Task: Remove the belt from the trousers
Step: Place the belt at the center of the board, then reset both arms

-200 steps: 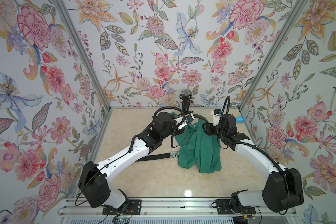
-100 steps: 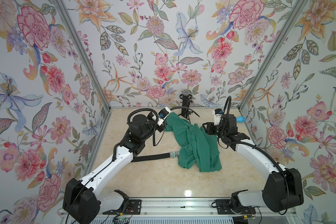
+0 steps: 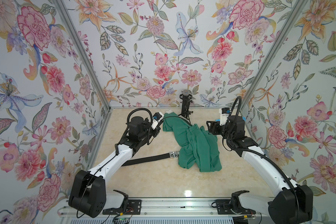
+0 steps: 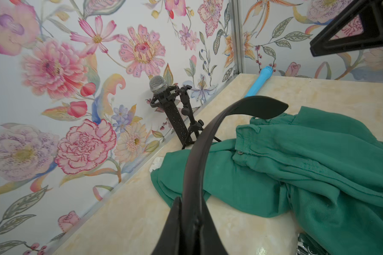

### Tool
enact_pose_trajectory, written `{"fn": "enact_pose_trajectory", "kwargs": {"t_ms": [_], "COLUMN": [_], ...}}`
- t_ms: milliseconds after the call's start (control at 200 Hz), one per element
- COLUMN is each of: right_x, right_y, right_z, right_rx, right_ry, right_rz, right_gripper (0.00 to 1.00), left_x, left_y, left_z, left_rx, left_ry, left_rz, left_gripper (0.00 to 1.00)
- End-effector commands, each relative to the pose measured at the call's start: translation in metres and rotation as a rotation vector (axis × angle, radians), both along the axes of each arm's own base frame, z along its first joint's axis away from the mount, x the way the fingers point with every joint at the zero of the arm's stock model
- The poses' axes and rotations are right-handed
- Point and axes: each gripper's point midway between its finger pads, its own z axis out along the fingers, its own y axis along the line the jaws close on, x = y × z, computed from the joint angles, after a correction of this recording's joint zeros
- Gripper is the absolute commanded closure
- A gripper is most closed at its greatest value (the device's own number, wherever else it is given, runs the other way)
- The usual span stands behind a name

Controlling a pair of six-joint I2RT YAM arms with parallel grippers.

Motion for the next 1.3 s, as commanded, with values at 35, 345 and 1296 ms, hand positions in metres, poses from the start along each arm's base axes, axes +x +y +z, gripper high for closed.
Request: {"fn": "enact_pose_trajectory", "kwargs": {"t_ms": [35,345,1296], "right_x": [-0.003,-0.008,-0.029], "right_y": [-0.018,-0.047,-0.102], "right_z": [-0.007,-0.013,-0.118], "right_rx": [-0.025,-0.068,-0.352], "right_ry": [-0.002,-0.007,-0.245], "right_rz": [-0.064,-0.173,-0.348], "right_gripper": [0.24,0.04,0.00], "left_x": [-0.007,0.041,-0.016], "left_y": [-0.026,0.021,0.227], "left_z": [-0.020,-0.008,-0.066], "left_rx": [0.097,0.221,0.028], "left_ry": [0.060,0.018,-0.223], "left_rz": [-0.096,0.242,1.058], "left_gripper": [0.89,0.01,0.01]}}
